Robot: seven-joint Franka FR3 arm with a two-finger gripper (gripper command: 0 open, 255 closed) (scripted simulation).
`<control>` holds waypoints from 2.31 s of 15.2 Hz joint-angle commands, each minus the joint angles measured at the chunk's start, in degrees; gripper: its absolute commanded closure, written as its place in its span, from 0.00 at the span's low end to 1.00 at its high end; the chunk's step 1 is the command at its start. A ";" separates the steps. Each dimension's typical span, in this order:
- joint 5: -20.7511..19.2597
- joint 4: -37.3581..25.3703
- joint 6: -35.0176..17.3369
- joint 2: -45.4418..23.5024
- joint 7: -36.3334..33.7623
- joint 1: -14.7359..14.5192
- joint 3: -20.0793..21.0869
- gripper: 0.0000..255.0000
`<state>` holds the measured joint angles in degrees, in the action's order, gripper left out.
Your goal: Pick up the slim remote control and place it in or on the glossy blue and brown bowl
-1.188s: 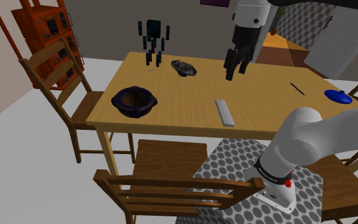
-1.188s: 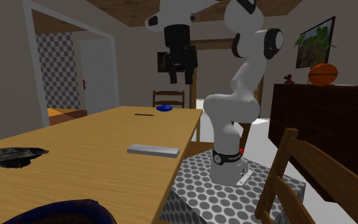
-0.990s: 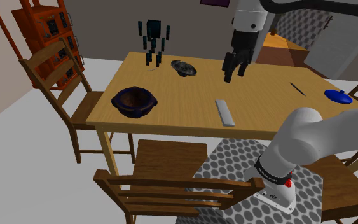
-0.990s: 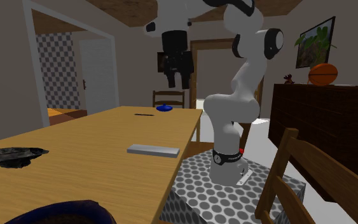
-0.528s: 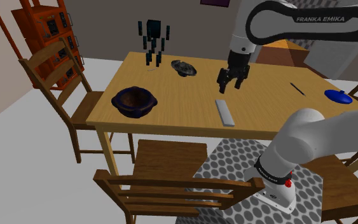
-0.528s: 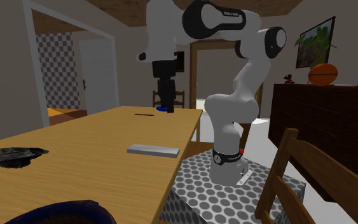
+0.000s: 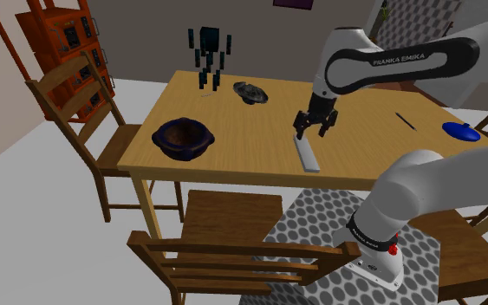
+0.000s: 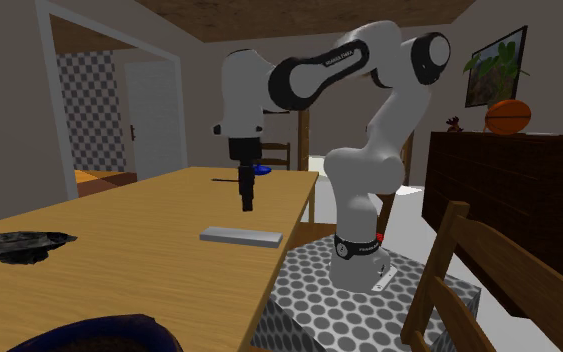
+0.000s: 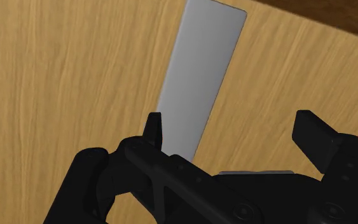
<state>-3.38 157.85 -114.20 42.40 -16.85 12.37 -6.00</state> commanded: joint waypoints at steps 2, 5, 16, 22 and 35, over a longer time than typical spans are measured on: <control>-0.92 3.38 -7.82 -3.54 -1.70 2.52 -1.54 0.00; -1.36 5.06 -12.29 -5.97 -2.36 3.66 -2.36 0.00; -1.53 7.89 -19.38 -10.24 -2.29 3.54 -2.85 0.00; -1.53 7.89 -19.38 -10.24 -2.28 3.54 -2.85 1.00; -1.34 5.35 -12.88 -6.27 -2.44 3.59 -2.35 1.00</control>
<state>-4.79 163.68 -128.19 35.50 -19.22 16.00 -8.47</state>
